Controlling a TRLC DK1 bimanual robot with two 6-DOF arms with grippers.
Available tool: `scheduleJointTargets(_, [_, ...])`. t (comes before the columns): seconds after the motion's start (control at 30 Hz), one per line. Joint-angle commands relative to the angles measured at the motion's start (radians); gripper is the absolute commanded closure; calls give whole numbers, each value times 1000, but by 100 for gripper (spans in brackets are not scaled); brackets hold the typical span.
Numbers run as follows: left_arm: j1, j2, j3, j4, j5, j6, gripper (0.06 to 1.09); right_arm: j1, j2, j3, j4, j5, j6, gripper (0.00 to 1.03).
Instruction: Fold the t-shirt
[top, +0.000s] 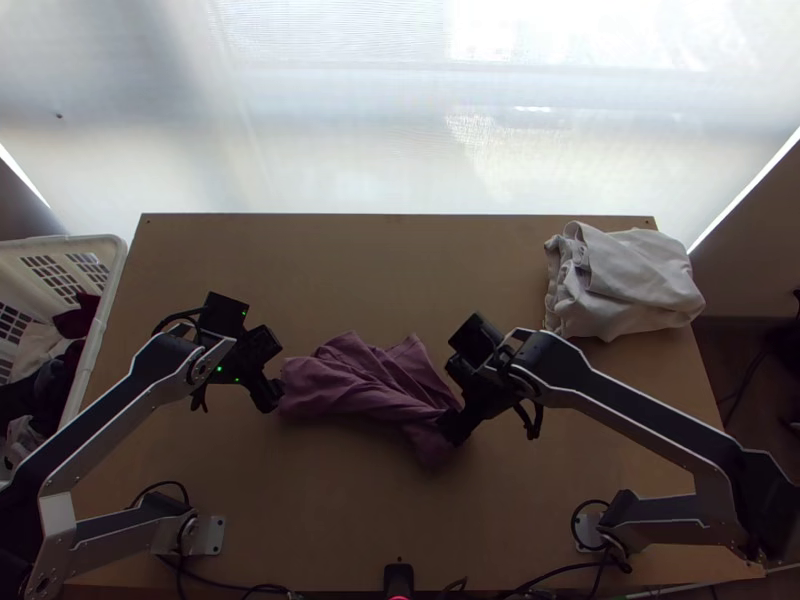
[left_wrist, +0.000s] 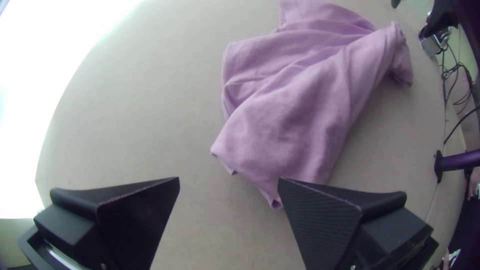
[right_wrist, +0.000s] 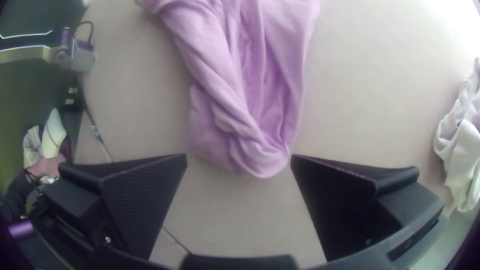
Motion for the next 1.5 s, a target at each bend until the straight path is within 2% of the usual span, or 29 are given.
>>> scheduleJointTargets(0.0, [-1,18,-10,36,-3,-25,14,23,53,-13,8,-44,3,7])
scheduleJointTargets(0.07, [-8,32,-10,48,-3,-29,17,21,56,-25,8,-49,3,7])
scheduleJointTargets(0.13, [-13,41,-10,63,-3,-41,21,21,59,-33,19,-57,1,12])
scheduleJointTargets(0.2, [-22,58,-10,77,-3,-52,33,20,60,-59,60,-57,1,16])
scheduleJointTargets(0.3, [-36,78,-12,92,16,-63,49,3,85,-103,109,-57,-9,16])
scheduleJointTargets(0.4, [-42,87,-7,97,16,-80,52,-13,95,-131,146,-55,-9,18])
scheduleJointTargets(0.5, [-45,82,-10,97,28,-98,78,-16,94,-155,209,-55,-9,40])
scheduleJointTargets(0.57, [-45,76,-17,97,33,-101,94,-20,94,-160,233,-55,-9,51])
scheduleJointTargets(0.67, [-42,73,-18,94,31,-106,105,-22,82,-160,252,-55,-20,73])
scheduleJointTargets(0.73, [-37,61,-17,85,31,-103,105,-22,60,-155,256,-55,-32,88])
scheduleJointTargets(0.83, [-2,32,14,37,33,-117,105,-23,8,-142,249,-55,-45,99])
scheduleJointTargets(0.9, [36,7,75,-29,49,-149,105,-28,-41,-126,217,-55,-54,99])
scheduleJointTargets(1.07, [140,-48,235,-210,171,-203,105,-45,-153,-68,62,-57,-69,100])
scheduleJointTargets(1.3, [157,-163,299,-349,171,-199,105,-20,-287,12,-112,-60,-78,100])
scheduleJointTargets(1.47, [188,-246,382,-480,204,-212,105,17,-348,81,-208,-101,-69,100])
